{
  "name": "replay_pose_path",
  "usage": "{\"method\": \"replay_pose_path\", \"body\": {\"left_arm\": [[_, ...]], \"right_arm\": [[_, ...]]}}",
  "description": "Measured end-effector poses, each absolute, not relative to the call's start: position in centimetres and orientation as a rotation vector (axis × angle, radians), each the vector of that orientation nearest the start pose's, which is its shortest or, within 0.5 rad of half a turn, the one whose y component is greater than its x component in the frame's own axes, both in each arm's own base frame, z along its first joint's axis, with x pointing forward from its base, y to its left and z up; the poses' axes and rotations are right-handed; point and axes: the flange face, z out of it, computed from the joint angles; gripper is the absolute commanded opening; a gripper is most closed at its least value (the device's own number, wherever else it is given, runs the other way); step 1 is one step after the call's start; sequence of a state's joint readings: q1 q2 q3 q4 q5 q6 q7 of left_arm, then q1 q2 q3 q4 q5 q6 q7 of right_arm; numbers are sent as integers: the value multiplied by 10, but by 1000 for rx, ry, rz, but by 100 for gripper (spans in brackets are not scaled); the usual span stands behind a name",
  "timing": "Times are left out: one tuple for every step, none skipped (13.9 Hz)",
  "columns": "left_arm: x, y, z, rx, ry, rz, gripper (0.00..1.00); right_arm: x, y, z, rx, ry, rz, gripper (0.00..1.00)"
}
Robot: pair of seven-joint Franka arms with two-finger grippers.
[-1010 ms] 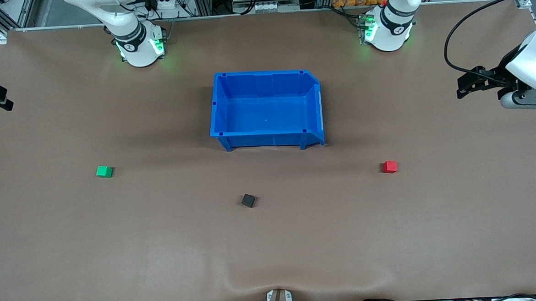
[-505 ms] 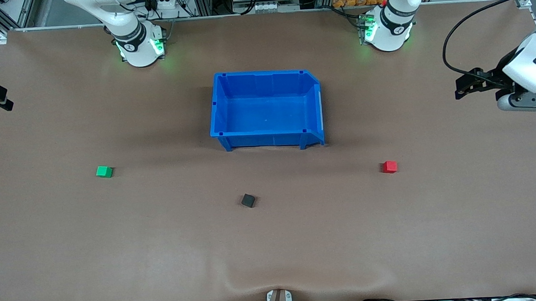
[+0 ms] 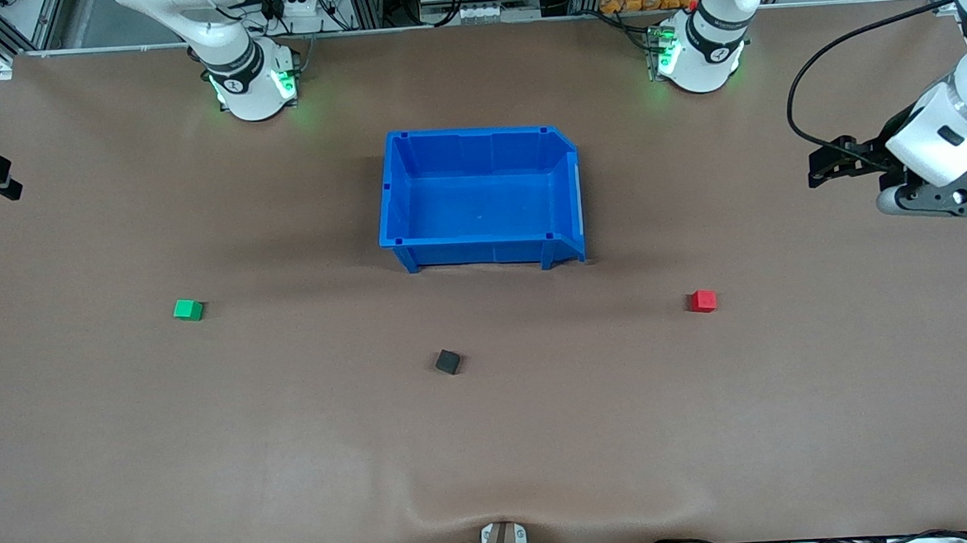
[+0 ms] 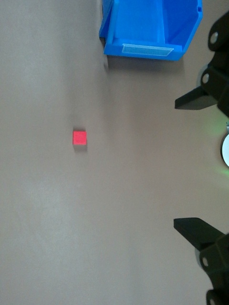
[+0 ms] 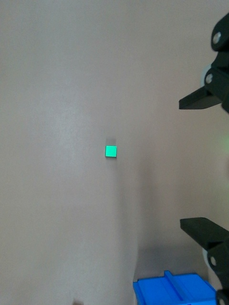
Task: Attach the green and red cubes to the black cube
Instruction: 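Move the left gripper toward the red cube while the right gripper approaches the green cube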
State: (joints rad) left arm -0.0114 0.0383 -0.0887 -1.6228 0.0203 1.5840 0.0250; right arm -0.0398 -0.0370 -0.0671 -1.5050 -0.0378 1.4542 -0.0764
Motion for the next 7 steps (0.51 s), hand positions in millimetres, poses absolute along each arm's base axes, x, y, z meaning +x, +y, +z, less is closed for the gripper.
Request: {"method": "replay_pose_path", "body": {"left_arm": [[562, -54, 578, -3113, 197, 122, 100], [563, -54, 577, -3113, 199, 123, 100], [563, -56, 577, -3113, 203, 122, 100], [562, -59, 577, -3112, 212, 122, 100], [562, -63, 577, -3111, 222, 122, 100], [562, -68, 576, -3111, 225, 121, 100], [562, -72, 576, -3111, 228, 119, 100]], "right_arm": [[527, -62, 665, -3175, 57, 27, 100], [527, -63, 665, -3176, 58, 27, 100], [528, -64, 664, -3176, 60, 28, 100], [529, -64, 663, -3176, 62, 32, 100], [530, -65, 661, -3175, 63, 38, 100], [531, -65, 659, -3175, 63, 44, 100], [532, -65, 657, -3175, 63, 49, 100]]}}
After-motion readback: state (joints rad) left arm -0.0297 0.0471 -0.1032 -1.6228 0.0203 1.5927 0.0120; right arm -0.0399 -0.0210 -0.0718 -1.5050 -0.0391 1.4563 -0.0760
